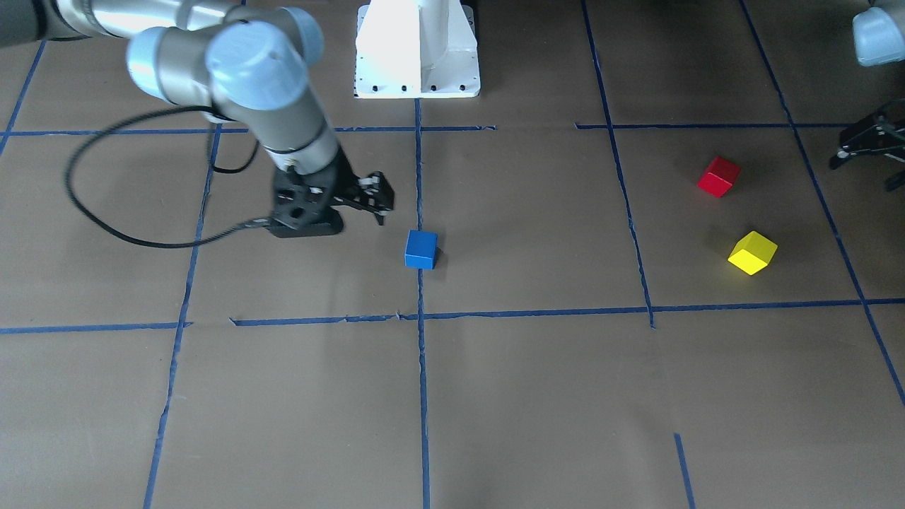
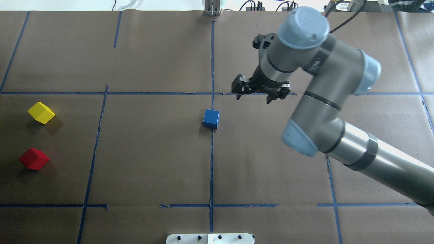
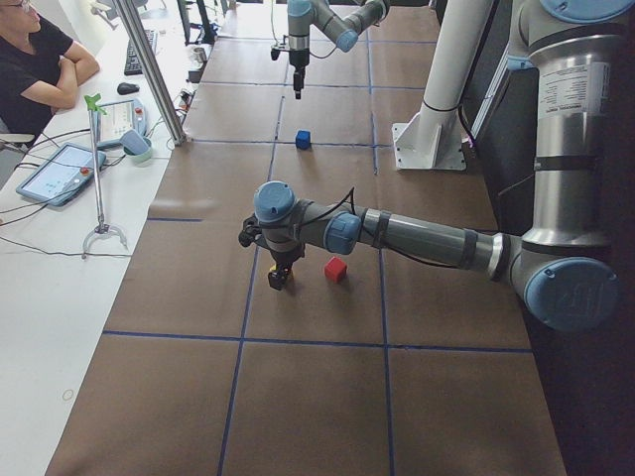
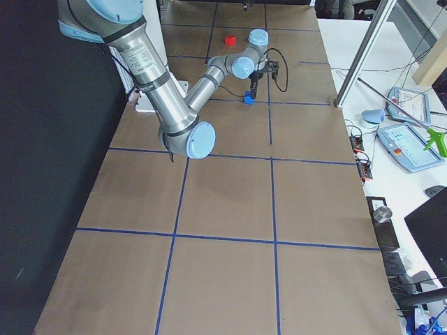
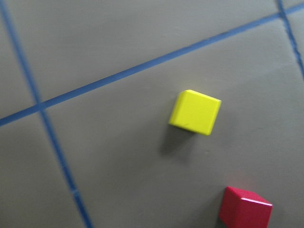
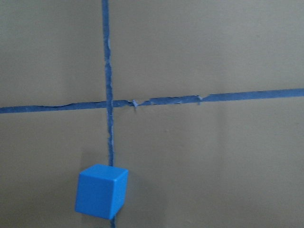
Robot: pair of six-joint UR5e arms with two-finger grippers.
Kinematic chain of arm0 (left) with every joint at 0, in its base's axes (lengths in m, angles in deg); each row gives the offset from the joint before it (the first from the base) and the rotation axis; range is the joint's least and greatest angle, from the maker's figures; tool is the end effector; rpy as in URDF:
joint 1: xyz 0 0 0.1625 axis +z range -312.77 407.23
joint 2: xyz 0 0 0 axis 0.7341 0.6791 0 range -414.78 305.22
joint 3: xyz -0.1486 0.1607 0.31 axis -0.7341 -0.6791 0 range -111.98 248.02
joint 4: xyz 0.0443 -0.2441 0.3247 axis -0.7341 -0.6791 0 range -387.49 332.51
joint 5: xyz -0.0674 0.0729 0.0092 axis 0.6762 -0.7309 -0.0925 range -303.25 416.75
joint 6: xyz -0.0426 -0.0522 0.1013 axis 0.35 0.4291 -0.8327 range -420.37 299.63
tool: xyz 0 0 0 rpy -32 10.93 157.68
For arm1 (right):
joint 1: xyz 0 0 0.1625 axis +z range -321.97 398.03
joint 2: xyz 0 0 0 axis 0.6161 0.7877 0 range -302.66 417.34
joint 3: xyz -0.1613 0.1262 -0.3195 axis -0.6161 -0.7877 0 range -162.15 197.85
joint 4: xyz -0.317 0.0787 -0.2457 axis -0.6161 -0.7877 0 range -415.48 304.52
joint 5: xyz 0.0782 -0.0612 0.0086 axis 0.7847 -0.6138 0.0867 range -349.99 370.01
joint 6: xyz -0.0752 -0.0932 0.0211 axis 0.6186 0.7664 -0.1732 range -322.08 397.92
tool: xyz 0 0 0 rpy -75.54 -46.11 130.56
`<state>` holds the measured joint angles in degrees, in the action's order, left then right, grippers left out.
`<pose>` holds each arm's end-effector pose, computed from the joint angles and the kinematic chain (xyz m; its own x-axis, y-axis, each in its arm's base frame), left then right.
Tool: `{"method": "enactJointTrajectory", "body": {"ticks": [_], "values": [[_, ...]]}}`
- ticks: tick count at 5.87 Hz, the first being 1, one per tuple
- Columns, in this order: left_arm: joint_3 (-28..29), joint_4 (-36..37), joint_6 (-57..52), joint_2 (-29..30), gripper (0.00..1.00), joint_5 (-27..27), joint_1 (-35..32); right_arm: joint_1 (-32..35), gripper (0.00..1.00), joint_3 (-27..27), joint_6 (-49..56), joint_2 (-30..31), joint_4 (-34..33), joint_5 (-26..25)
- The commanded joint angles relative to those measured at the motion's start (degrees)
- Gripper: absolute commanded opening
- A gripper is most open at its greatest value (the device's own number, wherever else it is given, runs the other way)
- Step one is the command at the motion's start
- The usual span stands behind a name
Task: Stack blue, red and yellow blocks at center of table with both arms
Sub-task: 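Open the right gripper to release the blue cube and lift away, then grasp the red cube with the left gripper while the right arm withdraws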
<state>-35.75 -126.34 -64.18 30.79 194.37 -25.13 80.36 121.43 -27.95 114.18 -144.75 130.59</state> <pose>0.1018 -0.4631 0.5249 0.5520 0.4833 -0.6795 -0.3253 0.8752 0.3581 -0.4080 -0.4683 0.1962 0.5797 0.0520 0.8132 -0.0718 0.9973 -0.0126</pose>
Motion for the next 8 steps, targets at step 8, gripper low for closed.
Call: {"method": "enactJointTrajectory", "body": {"ticks": [8], "values": [[-0.2,-24.8,22.7,-8.2,1.00,-15.6,26.5,4.4,1.00,8.7,3.0,9.6,0.8,2.7]]}}
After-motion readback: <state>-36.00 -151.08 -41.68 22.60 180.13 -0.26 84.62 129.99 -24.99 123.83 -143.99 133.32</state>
